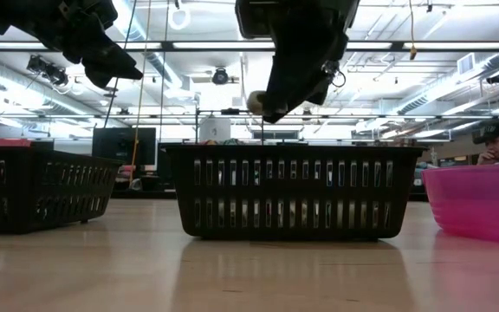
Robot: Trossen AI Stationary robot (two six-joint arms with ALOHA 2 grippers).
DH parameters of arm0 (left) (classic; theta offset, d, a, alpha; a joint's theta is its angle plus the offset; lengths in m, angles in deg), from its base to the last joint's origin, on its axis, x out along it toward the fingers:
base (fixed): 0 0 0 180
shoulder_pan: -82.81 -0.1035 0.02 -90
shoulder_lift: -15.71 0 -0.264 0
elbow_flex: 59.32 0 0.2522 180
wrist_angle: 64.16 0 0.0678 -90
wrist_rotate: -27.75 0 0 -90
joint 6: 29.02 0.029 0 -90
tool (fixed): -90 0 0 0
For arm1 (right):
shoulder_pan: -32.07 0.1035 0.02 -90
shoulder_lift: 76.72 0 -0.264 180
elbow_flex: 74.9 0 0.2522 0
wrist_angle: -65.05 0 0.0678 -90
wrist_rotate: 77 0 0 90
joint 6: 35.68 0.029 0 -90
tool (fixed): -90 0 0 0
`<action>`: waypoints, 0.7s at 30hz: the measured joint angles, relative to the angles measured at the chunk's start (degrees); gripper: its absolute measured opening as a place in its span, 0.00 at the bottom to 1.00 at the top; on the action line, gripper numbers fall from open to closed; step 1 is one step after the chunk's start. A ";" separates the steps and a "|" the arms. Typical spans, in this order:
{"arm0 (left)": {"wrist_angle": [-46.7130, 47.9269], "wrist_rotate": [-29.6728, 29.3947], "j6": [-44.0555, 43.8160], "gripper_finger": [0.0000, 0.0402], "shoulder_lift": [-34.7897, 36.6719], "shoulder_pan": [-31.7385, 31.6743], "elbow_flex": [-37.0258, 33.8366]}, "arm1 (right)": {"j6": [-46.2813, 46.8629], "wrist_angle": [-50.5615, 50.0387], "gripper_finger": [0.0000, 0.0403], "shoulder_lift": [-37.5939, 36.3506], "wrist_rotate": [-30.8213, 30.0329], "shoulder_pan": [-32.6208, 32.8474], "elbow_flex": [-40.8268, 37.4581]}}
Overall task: Sort Halloween decoration
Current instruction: Put the white skull toy into the right black bin
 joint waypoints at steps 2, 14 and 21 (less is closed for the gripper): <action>0.01 0.01 0.00 0.29 0.00 -0.02 0.00 | 0.54 0.55 0.20 0.00 0.00 0.59 0.00; 0.02 0.00 0.00 0.29 0.00 -0.02 0.00 | 1.22 1.94 0.20 1.52 0.53 3.97 -0.38; 0.01 0.00 0.00 0.29 0.00 -0.01 0.00 | 2.06 4.12 0.20 1.49 0.12 3.98 -3.12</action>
